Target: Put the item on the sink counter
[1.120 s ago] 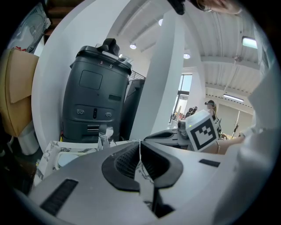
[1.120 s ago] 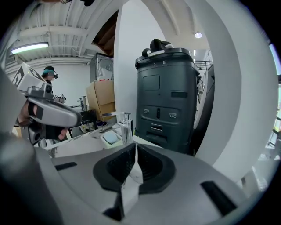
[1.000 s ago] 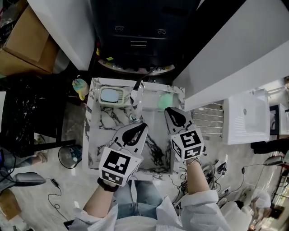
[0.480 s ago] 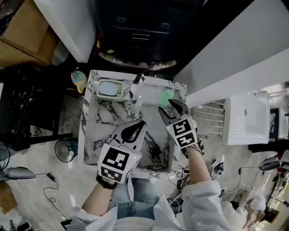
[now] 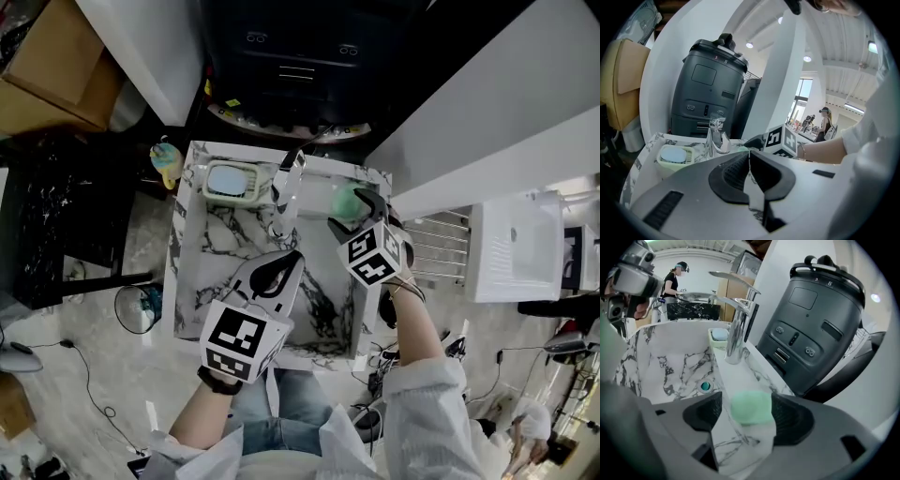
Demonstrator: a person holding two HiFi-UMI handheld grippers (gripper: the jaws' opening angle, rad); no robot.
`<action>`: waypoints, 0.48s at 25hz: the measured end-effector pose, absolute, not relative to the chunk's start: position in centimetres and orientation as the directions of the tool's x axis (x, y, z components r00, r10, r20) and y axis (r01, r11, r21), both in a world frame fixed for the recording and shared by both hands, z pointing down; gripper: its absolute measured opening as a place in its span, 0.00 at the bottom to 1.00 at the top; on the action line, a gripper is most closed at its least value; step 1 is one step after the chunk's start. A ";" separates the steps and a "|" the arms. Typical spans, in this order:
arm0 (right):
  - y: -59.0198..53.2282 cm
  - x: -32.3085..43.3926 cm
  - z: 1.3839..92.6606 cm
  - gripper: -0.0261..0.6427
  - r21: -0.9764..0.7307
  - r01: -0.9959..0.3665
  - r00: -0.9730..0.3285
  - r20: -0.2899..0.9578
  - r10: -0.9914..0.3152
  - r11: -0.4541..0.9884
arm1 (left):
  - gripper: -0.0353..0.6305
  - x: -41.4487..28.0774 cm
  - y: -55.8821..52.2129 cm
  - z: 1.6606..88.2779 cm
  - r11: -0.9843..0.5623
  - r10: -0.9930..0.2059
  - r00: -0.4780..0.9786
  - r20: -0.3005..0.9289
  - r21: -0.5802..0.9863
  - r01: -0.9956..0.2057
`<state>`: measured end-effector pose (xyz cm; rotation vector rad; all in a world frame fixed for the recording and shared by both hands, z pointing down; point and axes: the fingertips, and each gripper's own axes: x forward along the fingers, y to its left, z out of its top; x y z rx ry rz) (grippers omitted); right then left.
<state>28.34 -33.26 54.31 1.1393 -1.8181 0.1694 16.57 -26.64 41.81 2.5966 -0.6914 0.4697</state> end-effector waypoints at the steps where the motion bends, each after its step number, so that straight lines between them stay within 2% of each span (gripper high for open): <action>1: -33.5 28.5 54.6 0.52 0.344 -0.750 -0.106 0.781 -0.616 0.565 | 0.09 16.6 -26.6 41.8 -0.792 -0.393 0.820 0.415 0.300 -0.531; 12: -34.4 29.9 56.9 0.56 0.383 -0.664 -0.017 0.851 -0.525 0.642 | 0.09 16.4 -26.9 42.0 -0.790 -0.396 0.820 0.414 0.302 -0.534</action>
